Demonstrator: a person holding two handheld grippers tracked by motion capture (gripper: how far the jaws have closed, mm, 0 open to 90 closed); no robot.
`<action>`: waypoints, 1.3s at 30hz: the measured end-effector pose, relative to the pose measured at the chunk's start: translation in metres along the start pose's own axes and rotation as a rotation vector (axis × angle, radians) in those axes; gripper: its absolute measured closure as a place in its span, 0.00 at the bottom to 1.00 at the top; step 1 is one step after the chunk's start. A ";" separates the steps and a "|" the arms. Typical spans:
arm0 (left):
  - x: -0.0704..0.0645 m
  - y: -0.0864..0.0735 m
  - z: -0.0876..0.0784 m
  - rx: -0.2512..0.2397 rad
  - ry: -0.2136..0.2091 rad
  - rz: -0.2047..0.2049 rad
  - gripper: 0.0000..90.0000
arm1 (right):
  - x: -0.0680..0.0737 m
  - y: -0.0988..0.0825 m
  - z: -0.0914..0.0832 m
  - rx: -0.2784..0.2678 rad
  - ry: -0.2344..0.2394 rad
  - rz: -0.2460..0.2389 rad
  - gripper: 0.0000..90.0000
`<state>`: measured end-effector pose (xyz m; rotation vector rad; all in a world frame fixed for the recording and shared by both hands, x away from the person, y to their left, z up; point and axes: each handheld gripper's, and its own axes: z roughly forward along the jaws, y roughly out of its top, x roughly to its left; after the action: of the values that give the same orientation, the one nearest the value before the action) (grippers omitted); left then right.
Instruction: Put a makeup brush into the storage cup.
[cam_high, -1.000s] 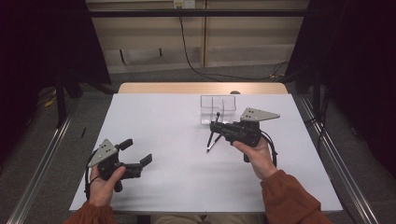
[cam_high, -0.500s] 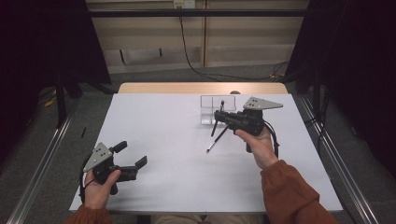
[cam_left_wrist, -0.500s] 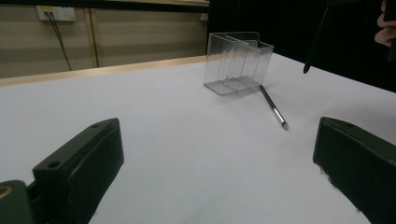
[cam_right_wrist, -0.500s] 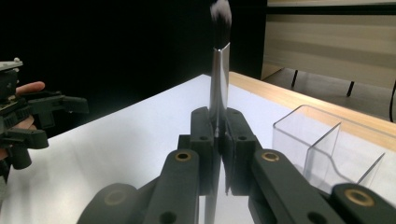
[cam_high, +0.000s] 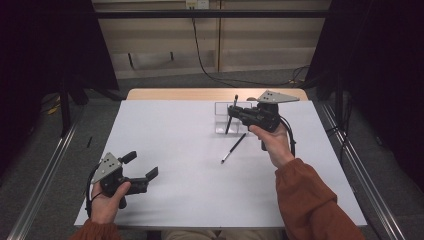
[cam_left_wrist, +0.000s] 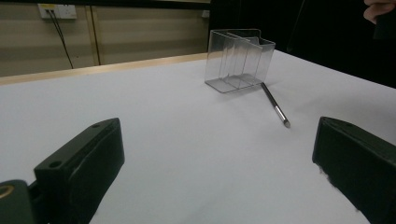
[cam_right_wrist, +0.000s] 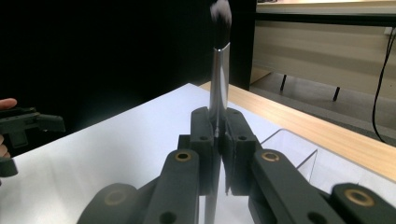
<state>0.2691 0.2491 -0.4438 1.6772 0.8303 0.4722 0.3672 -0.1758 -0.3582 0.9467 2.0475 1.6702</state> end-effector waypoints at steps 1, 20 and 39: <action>0.000 0.000 0.000 0.001 -0.002 -0.001 0.02 | -0.001 0.002 0.001 -0.001 -0.002 -0.002 0.93; -0.003 0.001 0.001 0.011 -0.022 0.020 0.02 | -0.026 0.035 0.025 0.007 -0.088 -0.027 0.93; -0.003 0.001 0.001 0.011 -0.018 0.033 0.02 | -0.041 0.040 0.056 0.056 -0.192 -0.027 0.93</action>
<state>0.2681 0.2463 -0.4426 1.7056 0.7942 0.4748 0.4435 -0.1592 -0.3404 1.0495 1.9785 1.4544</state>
